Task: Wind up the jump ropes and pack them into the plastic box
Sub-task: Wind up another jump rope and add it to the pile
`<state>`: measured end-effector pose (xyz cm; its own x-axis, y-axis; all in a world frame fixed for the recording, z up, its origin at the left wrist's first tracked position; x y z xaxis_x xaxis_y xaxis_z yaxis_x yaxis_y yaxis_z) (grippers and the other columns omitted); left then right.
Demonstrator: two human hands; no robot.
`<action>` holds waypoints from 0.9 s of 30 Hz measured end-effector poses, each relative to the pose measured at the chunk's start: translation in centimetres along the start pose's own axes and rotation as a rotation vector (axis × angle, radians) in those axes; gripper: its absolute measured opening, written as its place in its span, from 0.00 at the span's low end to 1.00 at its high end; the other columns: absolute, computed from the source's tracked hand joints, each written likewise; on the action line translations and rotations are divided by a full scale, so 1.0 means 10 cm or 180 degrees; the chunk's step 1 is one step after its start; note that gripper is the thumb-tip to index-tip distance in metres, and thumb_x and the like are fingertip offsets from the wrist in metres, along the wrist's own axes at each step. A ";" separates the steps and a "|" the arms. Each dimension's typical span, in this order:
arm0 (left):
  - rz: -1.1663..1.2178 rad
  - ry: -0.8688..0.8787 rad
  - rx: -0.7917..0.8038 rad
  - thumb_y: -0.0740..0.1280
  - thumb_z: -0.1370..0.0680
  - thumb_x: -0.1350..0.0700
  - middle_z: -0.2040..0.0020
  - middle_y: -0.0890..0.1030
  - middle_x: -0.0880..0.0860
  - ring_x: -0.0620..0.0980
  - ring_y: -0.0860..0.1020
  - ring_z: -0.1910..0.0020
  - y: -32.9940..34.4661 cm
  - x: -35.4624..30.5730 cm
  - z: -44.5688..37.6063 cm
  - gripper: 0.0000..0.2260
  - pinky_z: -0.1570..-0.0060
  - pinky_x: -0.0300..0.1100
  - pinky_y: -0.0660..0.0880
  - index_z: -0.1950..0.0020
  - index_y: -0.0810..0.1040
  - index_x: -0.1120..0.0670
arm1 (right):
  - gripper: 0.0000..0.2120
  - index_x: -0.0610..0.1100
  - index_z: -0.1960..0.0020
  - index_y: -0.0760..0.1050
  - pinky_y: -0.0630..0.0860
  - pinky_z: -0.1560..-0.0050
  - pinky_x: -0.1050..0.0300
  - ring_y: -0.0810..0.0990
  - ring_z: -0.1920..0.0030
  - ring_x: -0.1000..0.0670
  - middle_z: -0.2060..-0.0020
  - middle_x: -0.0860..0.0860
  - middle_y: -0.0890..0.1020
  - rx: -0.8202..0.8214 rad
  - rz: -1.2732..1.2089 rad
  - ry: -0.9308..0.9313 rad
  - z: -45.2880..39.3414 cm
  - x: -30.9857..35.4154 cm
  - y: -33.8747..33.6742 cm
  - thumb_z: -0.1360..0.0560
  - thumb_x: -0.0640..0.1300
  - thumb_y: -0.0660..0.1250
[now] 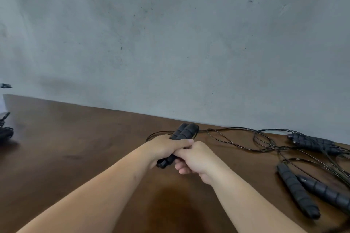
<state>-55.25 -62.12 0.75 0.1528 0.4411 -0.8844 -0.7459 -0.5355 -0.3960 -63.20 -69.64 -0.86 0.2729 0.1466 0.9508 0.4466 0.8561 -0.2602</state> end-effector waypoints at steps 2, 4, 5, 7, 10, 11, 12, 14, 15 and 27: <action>0.0000 0.0081 0.0071 0.71 0.26 0.43 0.60 0.83 0.54 0.47 0.80 0.64 -0.23 0.03 0.09 0.19 0.64 0.35 0.77 0.45 0.79 0.57 | 0.10 0.42 0.49 0.80 0.80 0.60 0.59 0.80 0.69 0.53 0.65 0.48 0.83 -0.0005 0.0173 -0.0149 0.01 0.13 0.23 0.21 0.48 0.66; 0.0081 0.0229 0.0096 0.72 0.26 0.45 0.59 0.83 0.53 0.48 0.81 0.62 -0.51 0.08 0.17 0.17 0.60 0.38 0.78 0.46 0.78 0.57 | 0.12 0.42 0.52 0.81 0.79 0.60 0.60 0.79 0.69 0.53 0.65 0.48 0.84 0.0051 0.0284 -0.0334 0.03 0.28 0.47 0.22 0.51 0.66; 0.0101 0.0300 0.0095 0.72 0.26 0.45 0.59 0.84 0.53 0.48 0.81 0.63 -0.64 0.12 0.21 0.17 0.60 0.39 0.77 0.46 0.78 0.56 | 0.12 0.43 0.52 0.81 0.79 0.58 0.58 0.80 0.68 0.53 0.64 0.47 0.84 0.0140 0.0294 -0.0430 0.05 0.36 0.59 0.22 0.52 0.66; 0.0044 0.0378 0.0048 0.73 0.26 0.45 0.62 0.82 0.51 0.46 0.78 0.69 -0.93 0.23 0.30 0.16 0.68 0.38 0.74 0.48 0.78 0.55 | 0.11 0.45 0.53 0.82 0.79 0.59 0.57 0.80 0.65 0.53 0.61 0.46 0.85 0.0387 0.0397 -0.0594 0.08 0.52 0.80 0.25 0.52 0.69; -0.0014 0.0407 0.0002 0.73 0.27 0.43 0.63 0.76 0.55 0.49 0.70 0.73 -1.39 0.43 0.43 0.17 0.73 0.38 0.66 0.52 0.76 0.56 | 0.10 0.42 0.63 0.80 0.70 0.66 0.57 0.75 0.69 0.50 0.71 0.49 0.79 -0.0434 0.0363 -0.0892 0.02 0.73 0.81 0.29 0.49 0.71; 0.0013 0.0421 0.0030 0.73 0.27 0.44 0.62 0.75 0.56 0.51 0.70 0.72 -1.51 0.48 0.47 0.17 0.72 0.39 0.65 0.53 0.75 0.56 | 0.12 0.41 0.65 0.76 0.66 0.65 0.56 0.71 0.69 0.49 0.73 0.51 0.75 -0.1094 0.0019 -0.1048 0.01 0.78 0.69 0.31 0.48 0.70; 0.0064 0.0442 0.0082 0.72 0.26 0.44 0.60 0.75 0.58 0.52 0.69 0.70 -1.63 0.52 0.52 0.17 0.71 0.39 0.65 0.53 0.74 0.57 | 0.11 0.42 0.66 0.73 0.65 0.63 0.55 0.69 0.67 0.49 0.72 0.53 0.72 -0.1723 -0.0364 -0.1268 0.03 0.82 0.61 0.31 0.49 0.67; 0.0160 0.0456 0.0202 0.72 0.26 0.44 0.57 0.76 0.58 0.54 0.70 0.65 -1.87 0.60 0.62 0.18 0.70 0.40 0.67 0.51 0.73 0.58 | 0.08 0.49 0.58 0.75 0.68 0.54 0.54 0.72 0.60 0.54 0.61 0.57 0.74 -0.2348 -0.0608 -0.1608 0.01 0.93 0.69 0.25 0.52 0.62; 0.0229 0.0463 0.0231 0.72 0.26 0.44 0.56 0.78 0.57 0.53 0.71 0.64 -1.97 0.63 0.65 0.19 0.70 0.40 0.68 0.49 0.74 0.58 | 0.09 0.52 0.49 0.76 0.69 0.45 0.54 0.74 0.52 0.57 0.52 0.58 0.75 -0.2381 -0.0361 -0.1618 -0.05 0.97 0.80 0.20 0.53 0.58; 0.1729 0.0467 0.0098 0.75 0.29 0.46 0.57 0.77 0.58 0.52 0.76 0.65 -2.83 1.01 0.60 0.22 0.69 0.43 0.73 0.46 0.77 0.61 | 0.23 0.42 0.54 0.76 0.72 0.64 0.53 0.73 0.73 0.51 0.71 0.49 0.75 -0.1356 -0.0420 -0.0879 -0.62 0.97 2.66 0.15 0.51 0.48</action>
<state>-36.47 -38.17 4.51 -0.1716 0.0019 -0.9852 -0.7609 -0.6355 0.1313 -43.37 -48.48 0.41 -0.0180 0.2256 0.9741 0.7848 0.6068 -0.1260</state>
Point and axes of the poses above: each hand's wrist, its own z-axis away from the middle knuckle, its own y-axis out of the palm, x = y × z, the point moved 7 cm from there along -z, towards the middle knuckle
